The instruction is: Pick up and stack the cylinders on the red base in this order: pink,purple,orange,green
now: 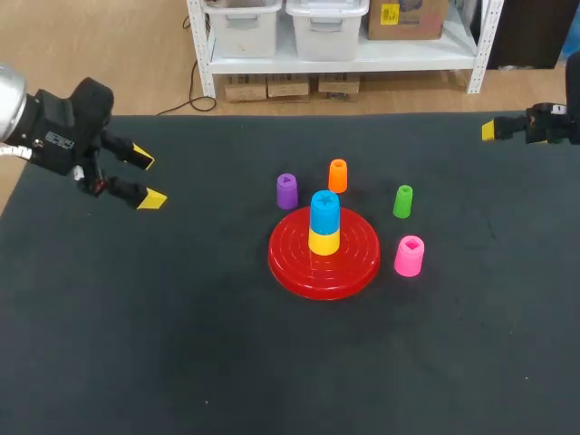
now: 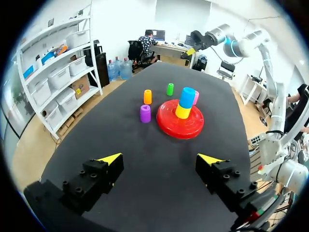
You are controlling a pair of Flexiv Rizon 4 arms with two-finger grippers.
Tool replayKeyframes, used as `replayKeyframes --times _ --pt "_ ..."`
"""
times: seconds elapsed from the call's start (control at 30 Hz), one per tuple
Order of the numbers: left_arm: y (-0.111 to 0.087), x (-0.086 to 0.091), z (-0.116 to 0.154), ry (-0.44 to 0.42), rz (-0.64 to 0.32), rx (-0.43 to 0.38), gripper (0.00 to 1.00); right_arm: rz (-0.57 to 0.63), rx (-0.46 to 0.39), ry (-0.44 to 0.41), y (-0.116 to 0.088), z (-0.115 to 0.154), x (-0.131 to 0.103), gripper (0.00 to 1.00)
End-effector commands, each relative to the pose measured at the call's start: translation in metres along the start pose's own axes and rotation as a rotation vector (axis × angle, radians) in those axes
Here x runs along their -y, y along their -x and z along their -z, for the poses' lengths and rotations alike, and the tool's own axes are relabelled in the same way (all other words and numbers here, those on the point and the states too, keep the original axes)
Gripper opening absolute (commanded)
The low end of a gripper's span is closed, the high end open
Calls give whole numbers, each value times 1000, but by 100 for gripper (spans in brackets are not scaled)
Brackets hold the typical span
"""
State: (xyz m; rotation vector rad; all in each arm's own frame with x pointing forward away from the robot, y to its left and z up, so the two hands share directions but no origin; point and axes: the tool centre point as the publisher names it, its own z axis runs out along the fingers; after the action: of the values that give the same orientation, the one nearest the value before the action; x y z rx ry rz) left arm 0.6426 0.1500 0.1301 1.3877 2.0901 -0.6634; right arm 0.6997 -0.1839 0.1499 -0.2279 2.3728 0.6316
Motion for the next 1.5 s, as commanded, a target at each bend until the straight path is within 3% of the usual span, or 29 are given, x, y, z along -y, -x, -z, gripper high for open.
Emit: replayKeyframes --times 0.03,0.33,0.47,0.63,0.67,0.93,1.2,1.5 --pt "-1 1 1 3 -1 3 100 0 -1 2 0 0 1 100" --pt "-1 1 1 3 -1 3 100 0 -1 2 0 0 1 100" --pt "-1 1 1 3 -1 3 100 102 -105 3 -6 -14 -37 100" --pt "-1 1 1 3 -1 3 100 282 -304 -35 -38 -36 -80 100" --pt "-1 1 1 3 -1 3 100 319 -375 -44 -51 -41 -89 100" --pt "-1 1 1 3 -1 3 100 434 -578 -112 -109 -54 -119 100" --pt "-1 1 1 3 -1 3 100 564 -632 -238 -140 -61 -126 100" --pt "-1 1 1 3 -1 3 100 488 -669 -302 -143 -79 -104 100"
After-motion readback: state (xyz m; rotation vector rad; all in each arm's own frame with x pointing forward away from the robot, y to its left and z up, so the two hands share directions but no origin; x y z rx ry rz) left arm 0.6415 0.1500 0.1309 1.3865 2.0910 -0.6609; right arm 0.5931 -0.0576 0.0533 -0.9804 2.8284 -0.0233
